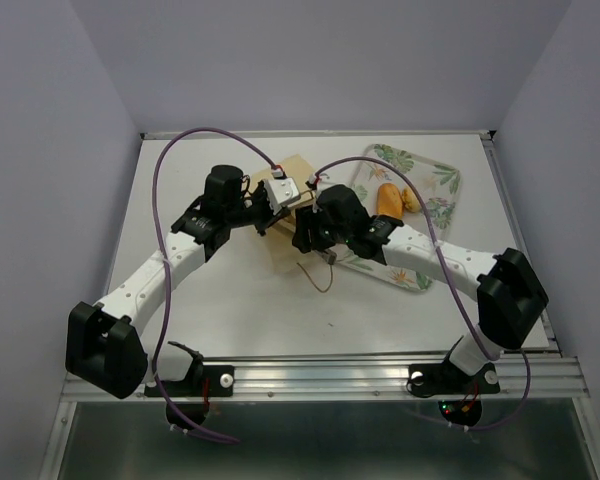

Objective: Take the fake bread out of the paper bag

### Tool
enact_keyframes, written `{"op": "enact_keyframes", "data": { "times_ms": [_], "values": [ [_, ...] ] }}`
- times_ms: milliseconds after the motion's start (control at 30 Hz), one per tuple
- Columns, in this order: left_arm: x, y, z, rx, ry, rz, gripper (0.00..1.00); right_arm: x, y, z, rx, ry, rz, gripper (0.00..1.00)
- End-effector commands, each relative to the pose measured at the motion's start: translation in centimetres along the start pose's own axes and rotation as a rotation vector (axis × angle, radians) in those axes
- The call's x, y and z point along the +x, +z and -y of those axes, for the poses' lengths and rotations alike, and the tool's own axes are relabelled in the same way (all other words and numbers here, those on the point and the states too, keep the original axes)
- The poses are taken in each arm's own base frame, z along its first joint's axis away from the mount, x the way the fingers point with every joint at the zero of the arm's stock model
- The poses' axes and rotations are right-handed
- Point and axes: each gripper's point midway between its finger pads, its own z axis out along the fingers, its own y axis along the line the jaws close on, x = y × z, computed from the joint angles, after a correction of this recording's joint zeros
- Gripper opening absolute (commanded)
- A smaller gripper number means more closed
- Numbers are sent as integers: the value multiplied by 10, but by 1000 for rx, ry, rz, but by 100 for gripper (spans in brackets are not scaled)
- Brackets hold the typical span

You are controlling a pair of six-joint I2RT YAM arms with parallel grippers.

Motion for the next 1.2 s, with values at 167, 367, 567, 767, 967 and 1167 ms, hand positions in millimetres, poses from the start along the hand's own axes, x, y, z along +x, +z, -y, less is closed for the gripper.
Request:
{"op": "enact_keyframes", "data": {
  "times_ms": [167,367,567,767,967,1167],
  "values": [
    [-33,-2,1,9,39,108,0,-37,14,-6,18,66,160,61],
    [-38,1,-3,3,42,126,0,-32,26,-9,-5,101,169,61],
    [-41,3,-1,8,30,141,0,-22,38,3,43,141,167,64],
    [-42,3,-1,10,31,150,0,-13,49,4,40,167,153,64],
    [-39,5,3,33,27,153,0,-4,58,5,18,205,169,63],
    [-36,9,5,44,16,150,0,8,62,3,-26,264,189,63]
  ]
}}
